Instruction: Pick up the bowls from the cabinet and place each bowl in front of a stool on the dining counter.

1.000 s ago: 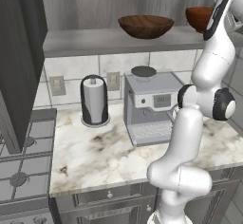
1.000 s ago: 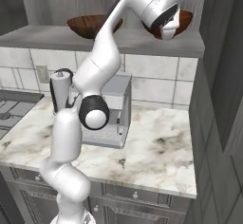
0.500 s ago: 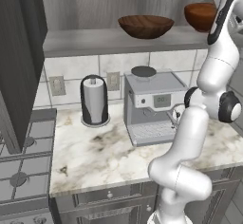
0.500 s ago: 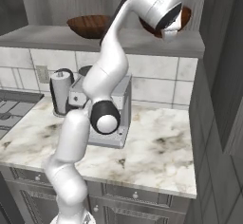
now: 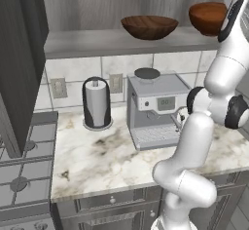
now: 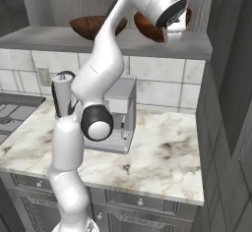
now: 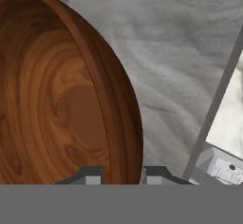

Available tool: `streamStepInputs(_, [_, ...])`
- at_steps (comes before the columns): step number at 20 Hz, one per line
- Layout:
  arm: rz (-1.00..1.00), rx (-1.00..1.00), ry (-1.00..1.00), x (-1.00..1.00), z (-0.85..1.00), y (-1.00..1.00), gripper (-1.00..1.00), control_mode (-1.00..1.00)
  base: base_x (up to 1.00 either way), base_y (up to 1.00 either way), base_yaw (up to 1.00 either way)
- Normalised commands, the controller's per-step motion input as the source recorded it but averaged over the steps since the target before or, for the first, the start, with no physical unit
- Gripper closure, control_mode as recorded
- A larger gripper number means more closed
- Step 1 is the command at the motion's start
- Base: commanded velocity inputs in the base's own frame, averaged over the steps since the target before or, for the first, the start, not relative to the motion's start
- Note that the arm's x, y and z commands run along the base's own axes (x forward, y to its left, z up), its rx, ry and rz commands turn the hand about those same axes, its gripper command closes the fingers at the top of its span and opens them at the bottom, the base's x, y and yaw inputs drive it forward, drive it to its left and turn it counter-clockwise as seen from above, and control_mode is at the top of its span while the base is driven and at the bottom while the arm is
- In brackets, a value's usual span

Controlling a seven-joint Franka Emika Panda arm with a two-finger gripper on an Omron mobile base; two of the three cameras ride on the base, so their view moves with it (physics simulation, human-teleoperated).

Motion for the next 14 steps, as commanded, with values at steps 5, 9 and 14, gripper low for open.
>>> streamStepInputs(5, [0.00, 0.00, 0.03, -0.94, 0.00, 0.11, 1.00, -1.00, 0.00, 0.00, 0.00])
streamStepInputs(9, [0.00, 0.00, 0.00, -1.00, 0.00, 0.23, 1.00, -1.00, 0.00, 0.00, 0.00])
streamStepInputs(14, [0.00, 0.00, 0.00, -1.00, -0.01, 0.37, 1.00, -1.00, 0.00, 0.00, 0.00])
